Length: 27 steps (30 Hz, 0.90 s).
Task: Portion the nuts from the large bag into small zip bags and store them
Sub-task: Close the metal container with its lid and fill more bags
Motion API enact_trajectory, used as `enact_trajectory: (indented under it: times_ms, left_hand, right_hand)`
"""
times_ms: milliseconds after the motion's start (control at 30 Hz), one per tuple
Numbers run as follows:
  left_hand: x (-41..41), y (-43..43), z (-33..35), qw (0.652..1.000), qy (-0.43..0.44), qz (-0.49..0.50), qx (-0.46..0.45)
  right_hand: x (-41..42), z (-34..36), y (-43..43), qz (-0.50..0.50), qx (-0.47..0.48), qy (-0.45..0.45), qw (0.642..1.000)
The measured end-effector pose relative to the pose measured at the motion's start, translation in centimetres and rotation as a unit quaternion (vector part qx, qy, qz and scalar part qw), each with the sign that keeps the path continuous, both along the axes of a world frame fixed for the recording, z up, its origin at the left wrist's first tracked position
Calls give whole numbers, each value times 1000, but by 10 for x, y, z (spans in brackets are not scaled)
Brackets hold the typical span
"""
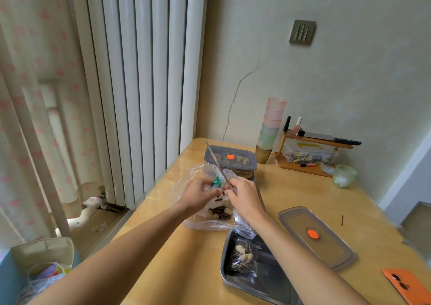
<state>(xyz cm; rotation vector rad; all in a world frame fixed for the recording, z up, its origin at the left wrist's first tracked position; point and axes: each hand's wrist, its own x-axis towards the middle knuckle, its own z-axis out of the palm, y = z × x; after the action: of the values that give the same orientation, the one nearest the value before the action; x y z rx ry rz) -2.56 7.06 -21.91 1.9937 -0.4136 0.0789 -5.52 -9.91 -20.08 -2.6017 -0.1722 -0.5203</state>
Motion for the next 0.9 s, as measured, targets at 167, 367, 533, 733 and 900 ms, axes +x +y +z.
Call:
enact_trajectory:
  times_ms: [167,367,533,733,900]
  left_hand:
    - [2,-4,2,999,19,20,20]
    - [4,-6,-5,997,66,9,-29]
    - [4,0,-6,993,102,-23,-64]
    - [-1,-3,-3,994,81,-29,-69]
    - [-3,-5,3,997,70,-35,-8]
  right_hand:
    - [0,-3,-2,1,2,-13,1000]
    - [1,-5,-3,29,24,-6,999]
    - [1,-5,-6,30,38,-13,999]
    - [2,-7,-8,23,40,-14,999]
    - [1,-6,-9,8,32,-16,999]
